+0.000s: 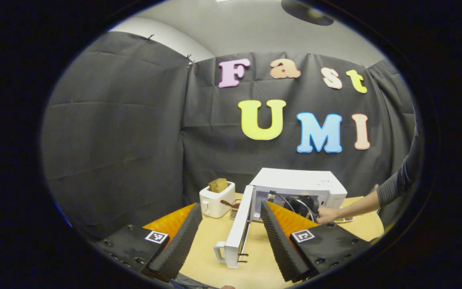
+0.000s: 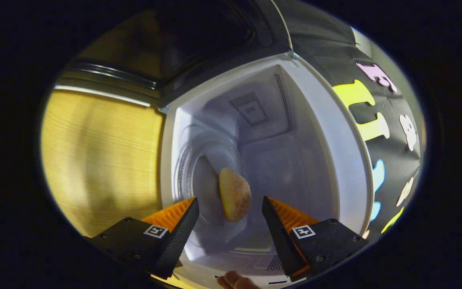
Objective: Open the microwave oven with the left hand, put the food in, and close the microwave oven.
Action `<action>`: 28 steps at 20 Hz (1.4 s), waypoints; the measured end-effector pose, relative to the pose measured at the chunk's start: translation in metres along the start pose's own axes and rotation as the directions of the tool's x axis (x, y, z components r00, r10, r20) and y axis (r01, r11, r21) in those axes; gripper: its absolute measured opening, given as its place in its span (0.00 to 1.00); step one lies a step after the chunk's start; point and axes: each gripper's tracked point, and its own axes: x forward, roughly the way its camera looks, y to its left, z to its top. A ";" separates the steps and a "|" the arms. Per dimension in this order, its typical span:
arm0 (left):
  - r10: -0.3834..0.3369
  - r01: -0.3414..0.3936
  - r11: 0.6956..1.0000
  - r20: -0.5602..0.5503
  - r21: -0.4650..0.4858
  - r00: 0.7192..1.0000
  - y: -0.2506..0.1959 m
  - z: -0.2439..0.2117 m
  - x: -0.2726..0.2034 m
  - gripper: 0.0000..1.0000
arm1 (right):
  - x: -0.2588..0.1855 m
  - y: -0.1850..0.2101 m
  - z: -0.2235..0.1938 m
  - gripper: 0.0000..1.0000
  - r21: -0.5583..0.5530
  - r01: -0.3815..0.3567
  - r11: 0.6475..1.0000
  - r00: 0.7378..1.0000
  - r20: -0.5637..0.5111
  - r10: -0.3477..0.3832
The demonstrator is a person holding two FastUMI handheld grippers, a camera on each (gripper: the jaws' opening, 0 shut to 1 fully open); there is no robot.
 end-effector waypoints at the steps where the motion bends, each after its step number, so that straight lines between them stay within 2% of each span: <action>1: -0.008 0.008 1.000 0.008 -0.002 1.000 -0.002 0.001 0.001 0.96 | -0.008 0.003 0.000 0.97 0.021 -0.012 1.000 1.000 0.016 0.012; 4: -0.032 0.033 0.999 0.026 -0.024 0.999 -0.002 0.004 0.001 0.99 | -0.044 0.002 0.005 0.97 0.121 -0.036 0.992 0.998 0.064 0.029; 7: -0.050 0.051 0.997 0.027 -0.060 0.998 -0.001 -0.001 0.005 0.95 | -0.085 -0.009 0.011 0.97 0.250 -0.051 0.967 0.992 0.127 0.019; 9: -0.057 0.059 0.995 0.031 -0.083 0.998 0.004 -0.006 0.007 0.94 | -0.117 -0.033 0.017 0.97 0.322 -0.023 0.946 0.986 0.166 -0.033; 11: -0.063 0.066 0.994 0.036 -0.087 0.997 0.008 -0.008 0.011 0.94 | -0.150 -0.054 0.020 0.97 0.412 -0.012 0.911 0.977 0.199 -0.078; 13: -0.086 0.090 0.991 0.040 -0.095 0.995 0.008 -0.009 0.014 0.94 | -0.182 -0.069 0.026 0.97 0.522 -0.050 0.852 0.968 0.235 -0.088; 14: -0.101 0.106 0.989 0.050 -0.105 0.994 0.007 -0.007 0.017 0.95 | -0.200 -0.080 0.027 0.97 0.583 -0.066 0.810 0.963 0.249 -0.101; 17: -0.140 0.148 0.982 0.075 -0.120 0.987 0.007 -0.005 0.027 0.99 | -0.252 -0.123 0.028 0.97 0.756 -0.075 0.651 0.945 0.262 -0.195; 18: -0.150 0.158 0.981 0.075 -0.115 0.986 0.008 -0.005 0.031 0.96 | -0.268 -0.138 0.028 0.97 0.800 -0.071 0.596 0.940 0.254 -0.228; 20: -0.172 0.179 0.979 0.074 -0.100 0.982 0.010 -0.007 0.038 0.94 | -0.295 -0.167 0.021 0.97 0.863 -0.038 0.504 0.933 0.212 -0.292; 21: -0.187 0.193 0.977 0.073 -0.091 0.980 0.009 -0.007 0.040 0.96 | -0.311 -0.184 0.018 0.97 0.884 -0.015 0.467 0.924 0.190 -0.331; 23: -0.224 0.231 0.969 0.087 -0.083 0.971 0.009 -0.003 0.045 0.94 | -0.336 -0.210 0.011 0.97 0.907 0.030 0.419 0.905 0.153 -0.396; 25: -0.252 0.260 0.963 0.096 -0.078 0.963 0.008 -0.004 0.051 0.98 | -0.361 -0.224 0.004 0.97 0.919 0.078 0.386 0.886 0.114 -0.450; 28: -0.268 0.273 0.960 0.074 -0.063 0.961 0.018 -0.013 0.063 0.94 | -0.392 -0.233 -0.006 0.97 0.932 0.146 0.333 0.859 0.047 -0.509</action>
